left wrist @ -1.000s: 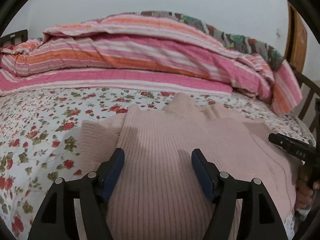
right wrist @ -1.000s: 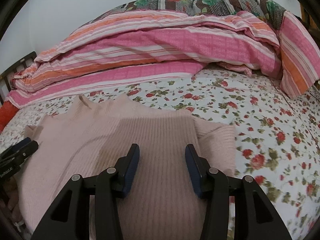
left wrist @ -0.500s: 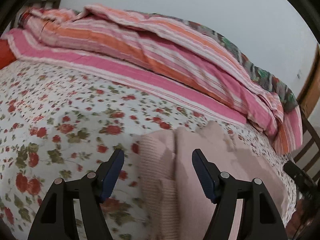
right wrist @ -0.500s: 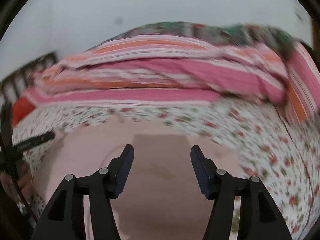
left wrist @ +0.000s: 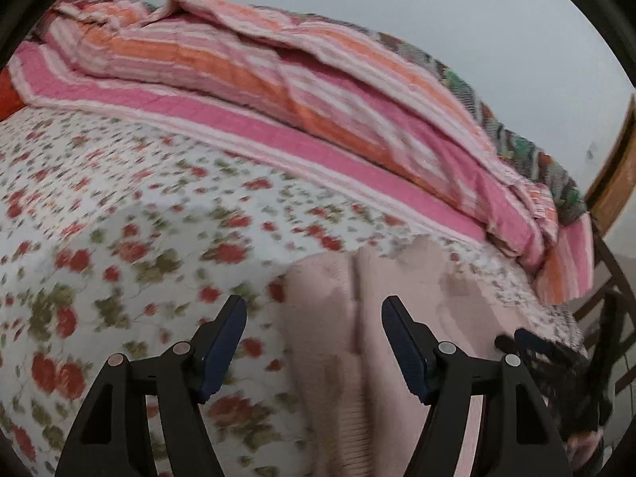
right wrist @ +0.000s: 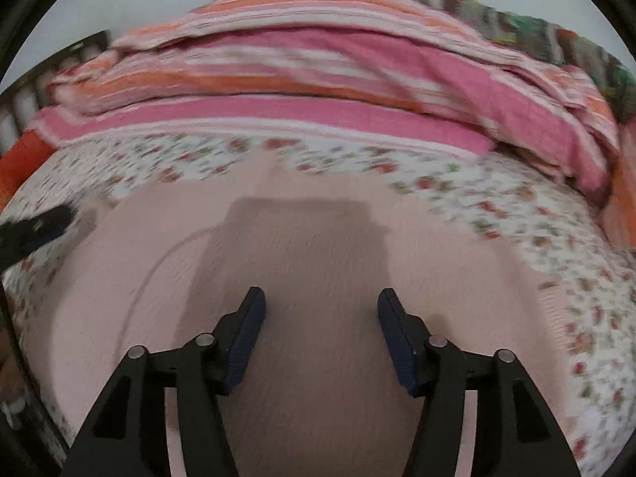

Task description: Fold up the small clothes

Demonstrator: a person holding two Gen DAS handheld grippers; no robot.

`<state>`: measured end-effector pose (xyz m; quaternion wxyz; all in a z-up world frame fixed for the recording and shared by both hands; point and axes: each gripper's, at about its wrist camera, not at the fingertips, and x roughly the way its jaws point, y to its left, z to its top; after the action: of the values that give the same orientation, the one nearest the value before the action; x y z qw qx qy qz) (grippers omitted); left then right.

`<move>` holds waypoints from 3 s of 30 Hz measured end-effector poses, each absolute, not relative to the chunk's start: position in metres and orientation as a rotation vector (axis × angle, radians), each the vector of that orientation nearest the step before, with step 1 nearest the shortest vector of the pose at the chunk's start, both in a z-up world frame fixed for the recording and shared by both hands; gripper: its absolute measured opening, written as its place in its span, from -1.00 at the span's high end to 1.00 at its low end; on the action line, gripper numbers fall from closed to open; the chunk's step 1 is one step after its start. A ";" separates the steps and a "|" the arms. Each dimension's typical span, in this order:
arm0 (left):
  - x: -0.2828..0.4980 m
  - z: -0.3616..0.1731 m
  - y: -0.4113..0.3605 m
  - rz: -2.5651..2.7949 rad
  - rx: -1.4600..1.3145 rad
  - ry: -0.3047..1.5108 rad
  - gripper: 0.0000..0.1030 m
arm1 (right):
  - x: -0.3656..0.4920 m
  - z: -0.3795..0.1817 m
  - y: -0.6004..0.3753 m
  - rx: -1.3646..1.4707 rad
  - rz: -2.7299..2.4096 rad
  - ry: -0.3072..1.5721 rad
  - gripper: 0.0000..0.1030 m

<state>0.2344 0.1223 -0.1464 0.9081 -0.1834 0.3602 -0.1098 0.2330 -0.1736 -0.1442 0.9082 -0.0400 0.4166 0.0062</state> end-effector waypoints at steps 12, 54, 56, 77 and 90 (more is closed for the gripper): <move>0.259 -0.145 0.073 -0.270 -0.226 0.748 -0.16 | 0.233 -0.143 -0.310 0.156 -0.005 0.804 -0.11; 0.253 -0.142 0.100 -0.170 -0.266 0.702 -0.28 | 0.242 -0.153 -0.177 0.016 0.097 0.944 -0.12; 0.250 -0.140 0.107 -0.148 -0.259 0.698 -0.28 | 0.253 -0.162 -0.169 -0.014 0.045 0.949 -0.12; 0.218 -0.129 0.136 -0.166 -0.283 0.662 -0.33 | 0.230 -0.145 -0.155 -0.037 0.033 0.981 0.09; 0.180 -0.151 0.151 -0.171 -0.295 0.709 -0.35 | 0.145 -0.151 -0.135 -0.100 0.024 0.863 0.09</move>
<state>0.1801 0.1513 -0.1512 0.9237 -0.1437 0.3454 -0.0832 0.1445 -0.1351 -0.1506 0.9070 -0.0484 0.4182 0.0116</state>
